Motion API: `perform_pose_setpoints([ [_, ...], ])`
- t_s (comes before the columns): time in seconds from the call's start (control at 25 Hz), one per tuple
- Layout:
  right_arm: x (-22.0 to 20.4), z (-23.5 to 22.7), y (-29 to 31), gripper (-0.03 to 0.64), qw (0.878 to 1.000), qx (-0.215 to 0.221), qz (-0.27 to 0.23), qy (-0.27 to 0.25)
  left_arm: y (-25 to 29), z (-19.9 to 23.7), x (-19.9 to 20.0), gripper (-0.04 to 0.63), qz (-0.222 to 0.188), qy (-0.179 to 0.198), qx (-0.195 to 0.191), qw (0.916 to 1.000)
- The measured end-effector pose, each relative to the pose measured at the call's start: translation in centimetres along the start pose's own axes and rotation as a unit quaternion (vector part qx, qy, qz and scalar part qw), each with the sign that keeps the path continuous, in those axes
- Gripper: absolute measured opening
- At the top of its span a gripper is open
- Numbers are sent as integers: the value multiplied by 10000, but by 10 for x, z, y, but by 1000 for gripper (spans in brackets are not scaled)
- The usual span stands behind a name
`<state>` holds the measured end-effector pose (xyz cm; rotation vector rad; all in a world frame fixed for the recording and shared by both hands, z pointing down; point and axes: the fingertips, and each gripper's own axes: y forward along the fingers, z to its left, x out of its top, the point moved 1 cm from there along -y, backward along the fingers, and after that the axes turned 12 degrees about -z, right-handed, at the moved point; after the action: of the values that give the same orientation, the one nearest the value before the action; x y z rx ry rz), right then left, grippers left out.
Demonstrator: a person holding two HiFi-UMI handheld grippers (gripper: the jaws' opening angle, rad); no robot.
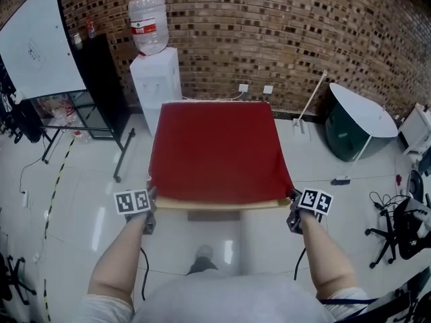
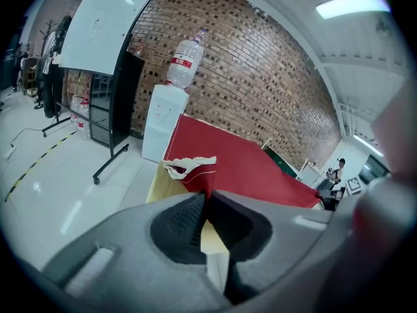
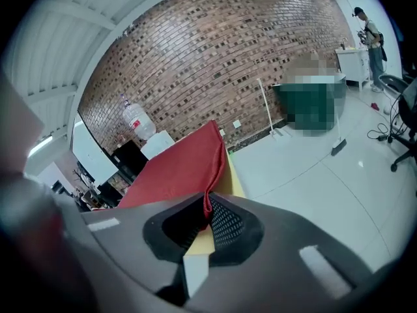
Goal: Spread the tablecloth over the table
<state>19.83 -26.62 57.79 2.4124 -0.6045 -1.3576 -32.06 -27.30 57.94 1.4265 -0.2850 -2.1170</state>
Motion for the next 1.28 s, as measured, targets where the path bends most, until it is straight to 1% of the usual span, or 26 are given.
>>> perform_pose_setpoints([
  [0.12,-8,-8,4,6,9999,-91,92,-23,4,5,-11,9,209,81,12,9997],
  [0.24,-19,-16,7,6,9995,-177,233,-135,6,7,-21,11,313,80,11,9995],
  [0.36,-27,-21,9,6,9989,-273,311,-215,5,12,-26,11,390,17,20,9992],
  [0.52,-34,-25,12,6,9979,-450,356,-306,4,19,-33,11,450,-203,88,9987],
  [0.64,-40,-30,14,6,9968,-562,396,-420,3,20,-43,11,505,-188,103,9985],
  [0.76,-45,-36,15,6,9964,-617,408,-425,2,22,-52,14,483,-275,33,9984],
  [0.84,-46,-37,15,8,9959,-626,418,-500,-1,27,-56,43,471,-339,75,9983],
  [0.96,-46,-37,14,19,9943,-608,435,-766,-7,34,-55,102,426,-328,194,9984],
  [1.0,-46,-38,13,31,9937,-627,437,-819,-9,36,-55,114,427,-318,226,9983],
  [1.08,-44,-43,9,79,9932,-706,431,-820,-16,44,-53,155,404,-344,296,9982],
  [1.16,-38,-51,-1,118,9923,-851,367,-822,-27,53,-51,164,330,-410,406,9978],
  [1.24,-22,-59,-18,120,9903,-1028,129,-925,-42,58,-45,164,183,-448,482,9977],
  [1.28,-12,-59,-28,116,9895,-1037,-12,-1010,-50,57,-41,164,79,-462,448,9979],
])
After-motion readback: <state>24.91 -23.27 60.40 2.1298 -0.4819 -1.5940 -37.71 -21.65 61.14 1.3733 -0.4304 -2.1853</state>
